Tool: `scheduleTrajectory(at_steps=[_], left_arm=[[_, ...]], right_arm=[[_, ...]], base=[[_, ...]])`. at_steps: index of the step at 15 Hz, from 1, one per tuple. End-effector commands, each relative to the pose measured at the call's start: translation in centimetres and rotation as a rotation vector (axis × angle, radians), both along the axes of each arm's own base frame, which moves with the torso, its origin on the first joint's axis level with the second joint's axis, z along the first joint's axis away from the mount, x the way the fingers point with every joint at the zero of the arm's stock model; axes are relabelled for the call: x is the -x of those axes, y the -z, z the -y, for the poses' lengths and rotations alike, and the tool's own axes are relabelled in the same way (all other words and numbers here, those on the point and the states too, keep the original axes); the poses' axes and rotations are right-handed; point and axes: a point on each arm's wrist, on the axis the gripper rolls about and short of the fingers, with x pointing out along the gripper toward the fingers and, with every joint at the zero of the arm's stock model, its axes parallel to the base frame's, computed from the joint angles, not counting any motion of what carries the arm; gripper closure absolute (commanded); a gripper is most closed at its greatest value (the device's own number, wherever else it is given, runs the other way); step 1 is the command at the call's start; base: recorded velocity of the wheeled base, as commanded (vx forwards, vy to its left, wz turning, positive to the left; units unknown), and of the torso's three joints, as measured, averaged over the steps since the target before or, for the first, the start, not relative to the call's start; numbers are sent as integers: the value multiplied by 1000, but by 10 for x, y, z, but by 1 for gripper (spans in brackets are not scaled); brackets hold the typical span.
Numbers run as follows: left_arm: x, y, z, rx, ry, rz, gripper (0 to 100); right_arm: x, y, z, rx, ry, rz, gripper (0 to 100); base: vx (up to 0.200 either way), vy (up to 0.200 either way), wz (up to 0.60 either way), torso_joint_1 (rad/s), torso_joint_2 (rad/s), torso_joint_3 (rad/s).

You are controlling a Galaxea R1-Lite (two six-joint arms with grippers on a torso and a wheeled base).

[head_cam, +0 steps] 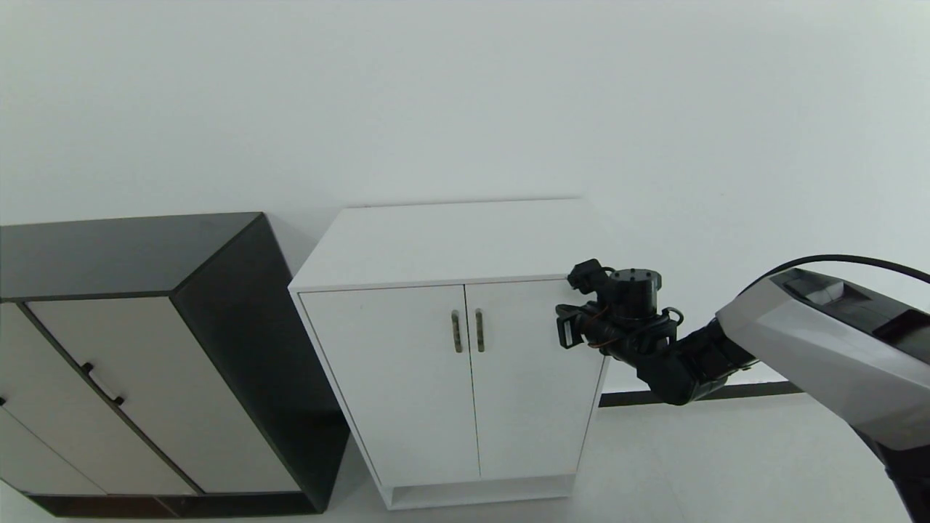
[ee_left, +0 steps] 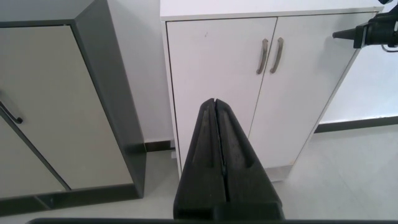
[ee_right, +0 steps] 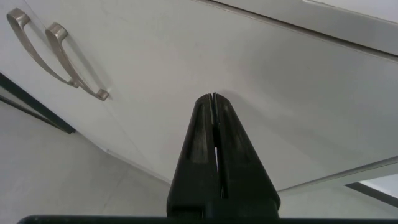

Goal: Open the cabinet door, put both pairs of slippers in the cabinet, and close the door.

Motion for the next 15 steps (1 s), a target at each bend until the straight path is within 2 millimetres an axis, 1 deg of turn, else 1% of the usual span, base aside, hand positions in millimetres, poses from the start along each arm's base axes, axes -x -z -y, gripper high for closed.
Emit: scheduleTrajectory(at_steps=[1,8,15], left_arm=[[0,0,0,0,0,0,100],[0,0,0,0,0,0,100],[0,0,0,0,0,0,100]], right_arm=[[-1,1,0,1,0,1,100],[-9,0,-1,5,8,-9,100],[-10,3,-2,7,9,-12,100]], base=[[0,0,0,0,0,0],[0,0,0,0,0,0],[0,0,0,0,0,0]])
